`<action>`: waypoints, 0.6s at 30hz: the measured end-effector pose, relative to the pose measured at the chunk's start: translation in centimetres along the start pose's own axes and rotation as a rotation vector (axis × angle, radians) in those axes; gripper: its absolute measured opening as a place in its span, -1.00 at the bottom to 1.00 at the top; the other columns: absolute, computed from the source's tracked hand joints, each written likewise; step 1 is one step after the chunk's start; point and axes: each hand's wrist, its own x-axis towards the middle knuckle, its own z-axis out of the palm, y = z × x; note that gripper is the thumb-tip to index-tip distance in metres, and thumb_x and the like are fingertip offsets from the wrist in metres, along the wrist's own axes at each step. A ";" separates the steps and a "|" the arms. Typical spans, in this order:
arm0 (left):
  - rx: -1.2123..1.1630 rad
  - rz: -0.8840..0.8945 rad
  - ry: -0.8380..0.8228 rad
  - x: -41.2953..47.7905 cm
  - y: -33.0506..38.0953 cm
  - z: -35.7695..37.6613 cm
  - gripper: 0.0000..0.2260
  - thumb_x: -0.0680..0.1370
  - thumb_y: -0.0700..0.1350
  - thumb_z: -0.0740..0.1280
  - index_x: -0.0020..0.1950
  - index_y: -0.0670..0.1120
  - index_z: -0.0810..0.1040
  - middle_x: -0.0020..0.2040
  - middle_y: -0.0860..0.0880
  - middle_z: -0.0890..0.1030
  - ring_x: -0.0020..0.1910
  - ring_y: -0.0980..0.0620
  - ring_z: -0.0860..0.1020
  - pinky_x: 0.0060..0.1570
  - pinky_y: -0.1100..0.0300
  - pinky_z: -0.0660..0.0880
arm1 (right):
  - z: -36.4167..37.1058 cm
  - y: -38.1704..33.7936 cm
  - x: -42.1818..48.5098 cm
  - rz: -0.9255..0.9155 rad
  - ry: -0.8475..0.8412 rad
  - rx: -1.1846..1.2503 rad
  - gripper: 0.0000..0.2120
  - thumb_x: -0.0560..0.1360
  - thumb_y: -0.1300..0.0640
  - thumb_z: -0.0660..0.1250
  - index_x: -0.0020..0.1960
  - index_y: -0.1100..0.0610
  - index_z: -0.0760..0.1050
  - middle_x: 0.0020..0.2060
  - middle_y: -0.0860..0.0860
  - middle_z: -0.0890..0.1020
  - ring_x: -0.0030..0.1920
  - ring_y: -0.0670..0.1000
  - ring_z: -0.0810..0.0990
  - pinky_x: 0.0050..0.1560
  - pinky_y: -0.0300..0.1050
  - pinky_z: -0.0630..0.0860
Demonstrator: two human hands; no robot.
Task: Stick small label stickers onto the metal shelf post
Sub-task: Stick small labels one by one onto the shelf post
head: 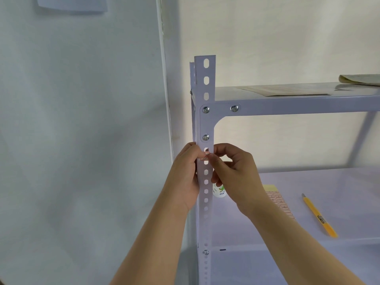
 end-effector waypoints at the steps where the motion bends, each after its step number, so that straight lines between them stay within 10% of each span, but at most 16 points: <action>1: 0.007 -0.005 0.005 -0.1 0.1 0.0 -0.70 0.48 -0.19 0.21 0.14 -0.32 0.47 0.02 -0.17 0.38 -0.36 -0.12 0.34 -0.37 0.09 0.41 | 0.0 0.0 0.0 -0.010 0.007 -0.008 -0.86 0.60 0.22 0.33 -0.11 0.08 0.61 -0.36 -0.08 0.62 -0.50 -0.02 0.51 -0.44 -0.21 0.43; 7: 0.101 0.059 0.047 -0.8 -0.9 -1.1 -0.67 0.54 -0.15 0.22 0.27 -0.12 0.61 0.05 -0.21 0.62 0.06 -0.16 0.55 0.08 -0.10 0.50 | 0.0 0.4 -0.1 -0.312 0.210 -0.309 -0.83 0.50 0.15 0.47 -0.01 -0.07 0.55 -0.22 -0.14 0.58 -0.46 0.04 0.49 -0.39 -0.17 0.48; 18: 0.111 0.107 0.037 -1.6 -0.5 -1.1 -0.75 0.64 -0.20 0.15 0.09 -0.09 0.63 -0.28 0.01 0.62 -0.26 0.06 0.57 -0.27 0.30 0.51 | -1.7 0.3 2.4 -1.103 0.109 -1.139 -0.88 0.44 0.33 0.39 -0.21 0.16 0.60 -0.32 0.04 0.57 -0.53 0.09 0.41 -0.59 -0.11 0.35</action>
